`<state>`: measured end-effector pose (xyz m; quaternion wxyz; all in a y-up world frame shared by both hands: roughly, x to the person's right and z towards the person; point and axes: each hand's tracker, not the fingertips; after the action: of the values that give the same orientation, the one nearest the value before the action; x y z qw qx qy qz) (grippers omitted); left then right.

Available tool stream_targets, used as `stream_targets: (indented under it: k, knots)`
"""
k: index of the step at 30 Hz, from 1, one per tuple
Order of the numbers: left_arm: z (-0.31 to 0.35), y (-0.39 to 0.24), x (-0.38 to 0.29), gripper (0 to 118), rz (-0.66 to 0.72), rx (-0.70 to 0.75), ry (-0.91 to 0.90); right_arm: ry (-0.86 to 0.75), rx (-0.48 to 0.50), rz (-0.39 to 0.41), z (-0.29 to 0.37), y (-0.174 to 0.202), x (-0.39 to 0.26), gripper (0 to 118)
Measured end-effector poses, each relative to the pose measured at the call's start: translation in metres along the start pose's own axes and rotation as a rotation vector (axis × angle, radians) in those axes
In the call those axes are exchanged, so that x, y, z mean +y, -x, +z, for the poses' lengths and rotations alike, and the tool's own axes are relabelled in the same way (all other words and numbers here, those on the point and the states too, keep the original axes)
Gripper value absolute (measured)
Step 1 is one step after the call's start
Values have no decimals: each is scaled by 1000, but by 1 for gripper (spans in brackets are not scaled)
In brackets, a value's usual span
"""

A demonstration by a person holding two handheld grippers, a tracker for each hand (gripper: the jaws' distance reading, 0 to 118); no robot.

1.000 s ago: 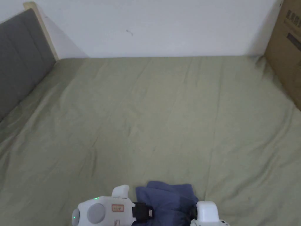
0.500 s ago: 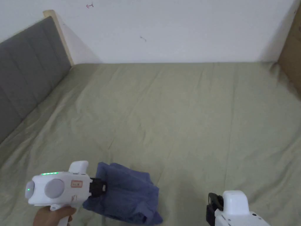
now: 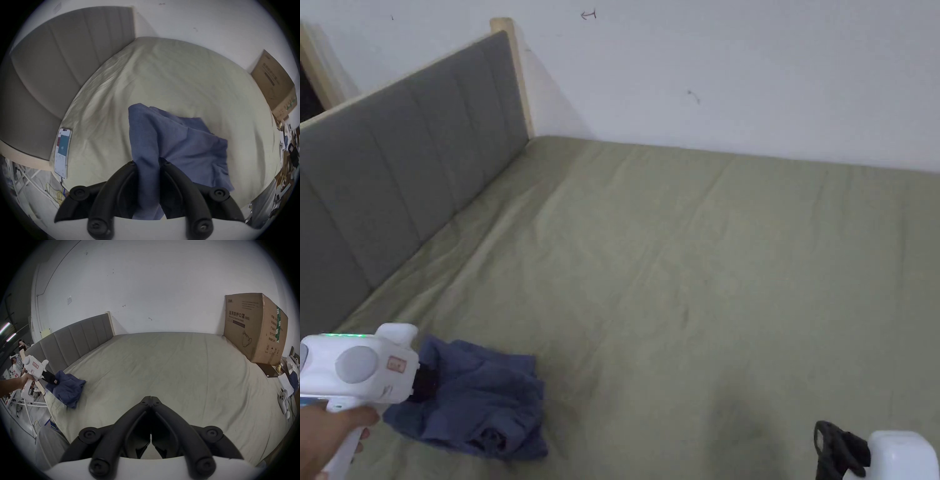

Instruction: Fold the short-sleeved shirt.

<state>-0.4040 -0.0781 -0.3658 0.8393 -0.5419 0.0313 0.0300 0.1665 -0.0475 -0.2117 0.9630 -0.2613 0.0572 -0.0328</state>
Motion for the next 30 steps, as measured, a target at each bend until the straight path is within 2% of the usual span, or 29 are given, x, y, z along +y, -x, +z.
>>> stream_targets:
  k: [7, 9, 11, 13, 16, 23, 30]
  knots:
    - [-29, 14, -4, 19, 76, -10, 23, 41, 2, 9, -26, 8, -1, 0]
    - [-34, 11, -5, 30, 84, 7, 30, 51, 6, 8, -28, 7, -4, 0]
    - [-33, 4, -7, 53, 71, 99, 30, 59, 8, 10, -27, 6, -5, 0]
    - [-23, -1, -9, 60, 50, 133, -20, 59, 6, 7, -23, 3, -7, 0]
    - [7, -16, -11, 67, 111, 59, -67, 37, 7, -18, -12, -4, -5, 0]
    - [101, -63, -10, 68, 135, -44, -309, -73, -12, -34, 25, -28, 16, 0]
    - [195, -138, -20, 68, 105, -111, -608, -218, -97, 44, 70, -50, 58, 0]
